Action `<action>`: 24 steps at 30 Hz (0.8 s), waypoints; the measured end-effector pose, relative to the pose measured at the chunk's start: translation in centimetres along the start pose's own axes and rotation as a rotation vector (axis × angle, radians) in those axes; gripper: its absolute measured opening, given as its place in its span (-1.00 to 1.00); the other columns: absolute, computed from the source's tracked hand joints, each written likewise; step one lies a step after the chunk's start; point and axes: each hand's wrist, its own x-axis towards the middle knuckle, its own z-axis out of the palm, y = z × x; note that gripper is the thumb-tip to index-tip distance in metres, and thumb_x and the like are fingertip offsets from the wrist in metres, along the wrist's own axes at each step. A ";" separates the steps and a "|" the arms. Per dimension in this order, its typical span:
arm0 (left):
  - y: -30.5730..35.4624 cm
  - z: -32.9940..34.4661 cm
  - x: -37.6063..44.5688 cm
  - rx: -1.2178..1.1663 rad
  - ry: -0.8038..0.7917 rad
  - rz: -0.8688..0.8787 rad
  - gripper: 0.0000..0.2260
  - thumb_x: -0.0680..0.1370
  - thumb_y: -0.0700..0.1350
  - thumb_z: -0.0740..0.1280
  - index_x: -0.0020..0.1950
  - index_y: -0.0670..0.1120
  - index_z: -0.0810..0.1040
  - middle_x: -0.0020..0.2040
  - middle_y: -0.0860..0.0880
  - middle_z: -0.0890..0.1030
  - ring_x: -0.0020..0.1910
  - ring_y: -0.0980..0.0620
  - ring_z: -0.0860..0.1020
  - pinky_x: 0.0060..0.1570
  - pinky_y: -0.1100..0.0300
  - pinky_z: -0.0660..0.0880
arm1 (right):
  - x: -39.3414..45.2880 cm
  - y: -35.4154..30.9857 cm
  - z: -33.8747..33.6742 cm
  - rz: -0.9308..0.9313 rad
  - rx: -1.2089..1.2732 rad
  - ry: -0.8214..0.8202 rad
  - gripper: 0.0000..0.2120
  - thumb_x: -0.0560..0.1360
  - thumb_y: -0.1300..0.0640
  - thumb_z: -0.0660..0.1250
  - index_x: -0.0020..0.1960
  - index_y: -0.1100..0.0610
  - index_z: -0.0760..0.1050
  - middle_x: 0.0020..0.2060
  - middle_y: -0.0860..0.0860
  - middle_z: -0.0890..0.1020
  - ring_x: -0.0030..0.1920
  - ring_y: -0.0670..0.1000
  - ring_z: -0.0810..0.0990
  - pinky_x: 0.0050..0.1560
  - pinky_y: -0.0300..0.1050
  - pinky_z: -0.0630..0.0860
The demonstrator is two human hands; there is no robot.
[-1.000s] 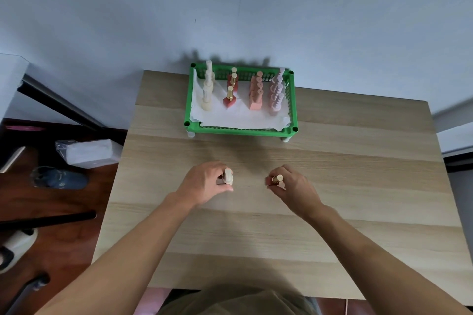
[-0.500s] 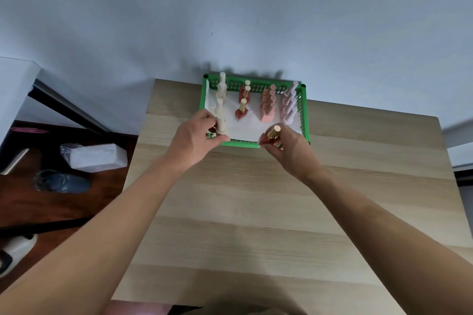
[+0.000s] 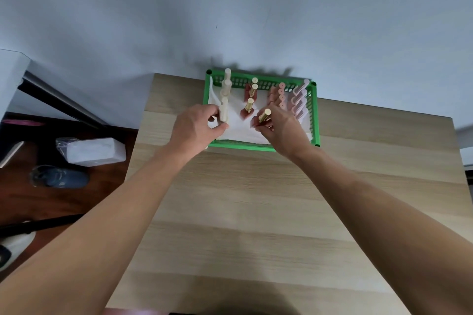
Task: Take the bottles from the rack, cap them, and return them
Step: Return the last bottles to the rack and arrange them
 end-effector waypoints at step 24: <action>-1.7 0.3 1.3 0.066 -0.052 0.093 -0.69 0.40 0.15 0.51 0.01 0.00 0.62 -0.09 0.13 0.56 -0.17 0.12 0.46 -0.20 0.20 0.36 | 2.5 0.0 1.8 -0.025 -0.176 0.005 -0.63 0.51 0.15 0.42 0.26 0.18 0.40 0.00 0.17 0.69 -0.07 0.20 0.68 -0.03 0.15 0.61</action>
